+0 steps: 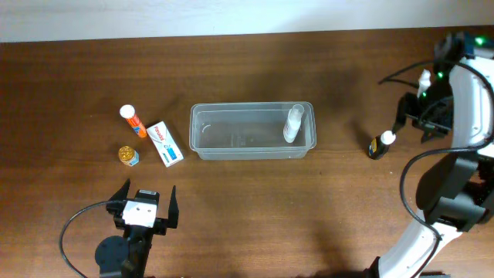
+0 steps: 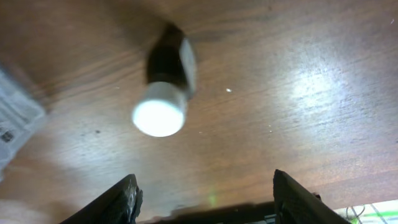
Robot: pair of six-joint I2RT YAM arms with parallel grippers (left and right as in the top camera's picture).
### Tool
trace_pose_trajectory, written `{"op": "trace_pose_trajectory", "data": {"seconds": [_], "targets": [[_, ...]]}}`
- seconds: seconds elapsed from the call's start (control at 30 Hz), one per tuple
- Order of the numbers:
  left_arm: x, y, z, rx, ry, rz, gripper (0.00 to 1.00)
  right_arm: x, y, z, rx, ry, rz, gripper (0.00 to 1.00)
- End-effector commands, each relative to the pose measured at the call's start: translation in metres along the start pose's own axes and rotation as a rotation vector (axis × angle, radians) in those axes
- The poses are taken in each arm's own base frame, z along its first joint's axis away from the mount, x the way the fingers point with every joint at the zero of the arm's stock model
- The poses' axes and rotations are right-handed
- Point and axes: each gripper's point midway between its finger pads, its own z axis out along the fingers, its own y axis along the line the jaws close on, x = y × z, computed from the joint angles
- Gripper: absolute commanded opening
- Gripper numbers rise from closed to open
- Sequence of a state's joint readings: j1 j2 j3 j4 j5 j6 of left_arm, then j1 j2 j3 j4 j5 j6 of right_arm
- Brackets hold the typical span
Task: Pack container
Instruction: 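Move right gripper to small dark bottle and grasp it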
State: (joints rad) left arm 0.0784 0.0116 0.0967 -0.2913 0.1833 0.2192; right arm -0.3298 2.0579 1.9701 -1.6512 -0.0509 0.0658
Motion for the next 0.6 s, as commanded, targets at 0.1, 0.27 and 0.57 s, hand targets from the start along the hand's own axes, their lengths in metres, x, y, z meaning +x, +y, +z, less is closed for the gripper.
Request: {"op": "trace_pose_trajectory", "data": {"seconds": [0.1,0.27,0.57], "targets": [[0.001,0.002,0.000,-0.009,0.000,-0.006,0.99,-0.001,0.017,-0.013,-0.027,-0.074,-0.078,0.64],[0.001,0.002,0.000,-0.009,0.000,-0.006,0.99,-0.004,0.038,-0.006,-0.008,-0.088,-0.155,0.67],[0.001,0.002,0.000,-0.009,0.000,-0.006,0.99,-0.012,0.048,0.026,-0.005,-0.094,-0.178,0.70]]}}
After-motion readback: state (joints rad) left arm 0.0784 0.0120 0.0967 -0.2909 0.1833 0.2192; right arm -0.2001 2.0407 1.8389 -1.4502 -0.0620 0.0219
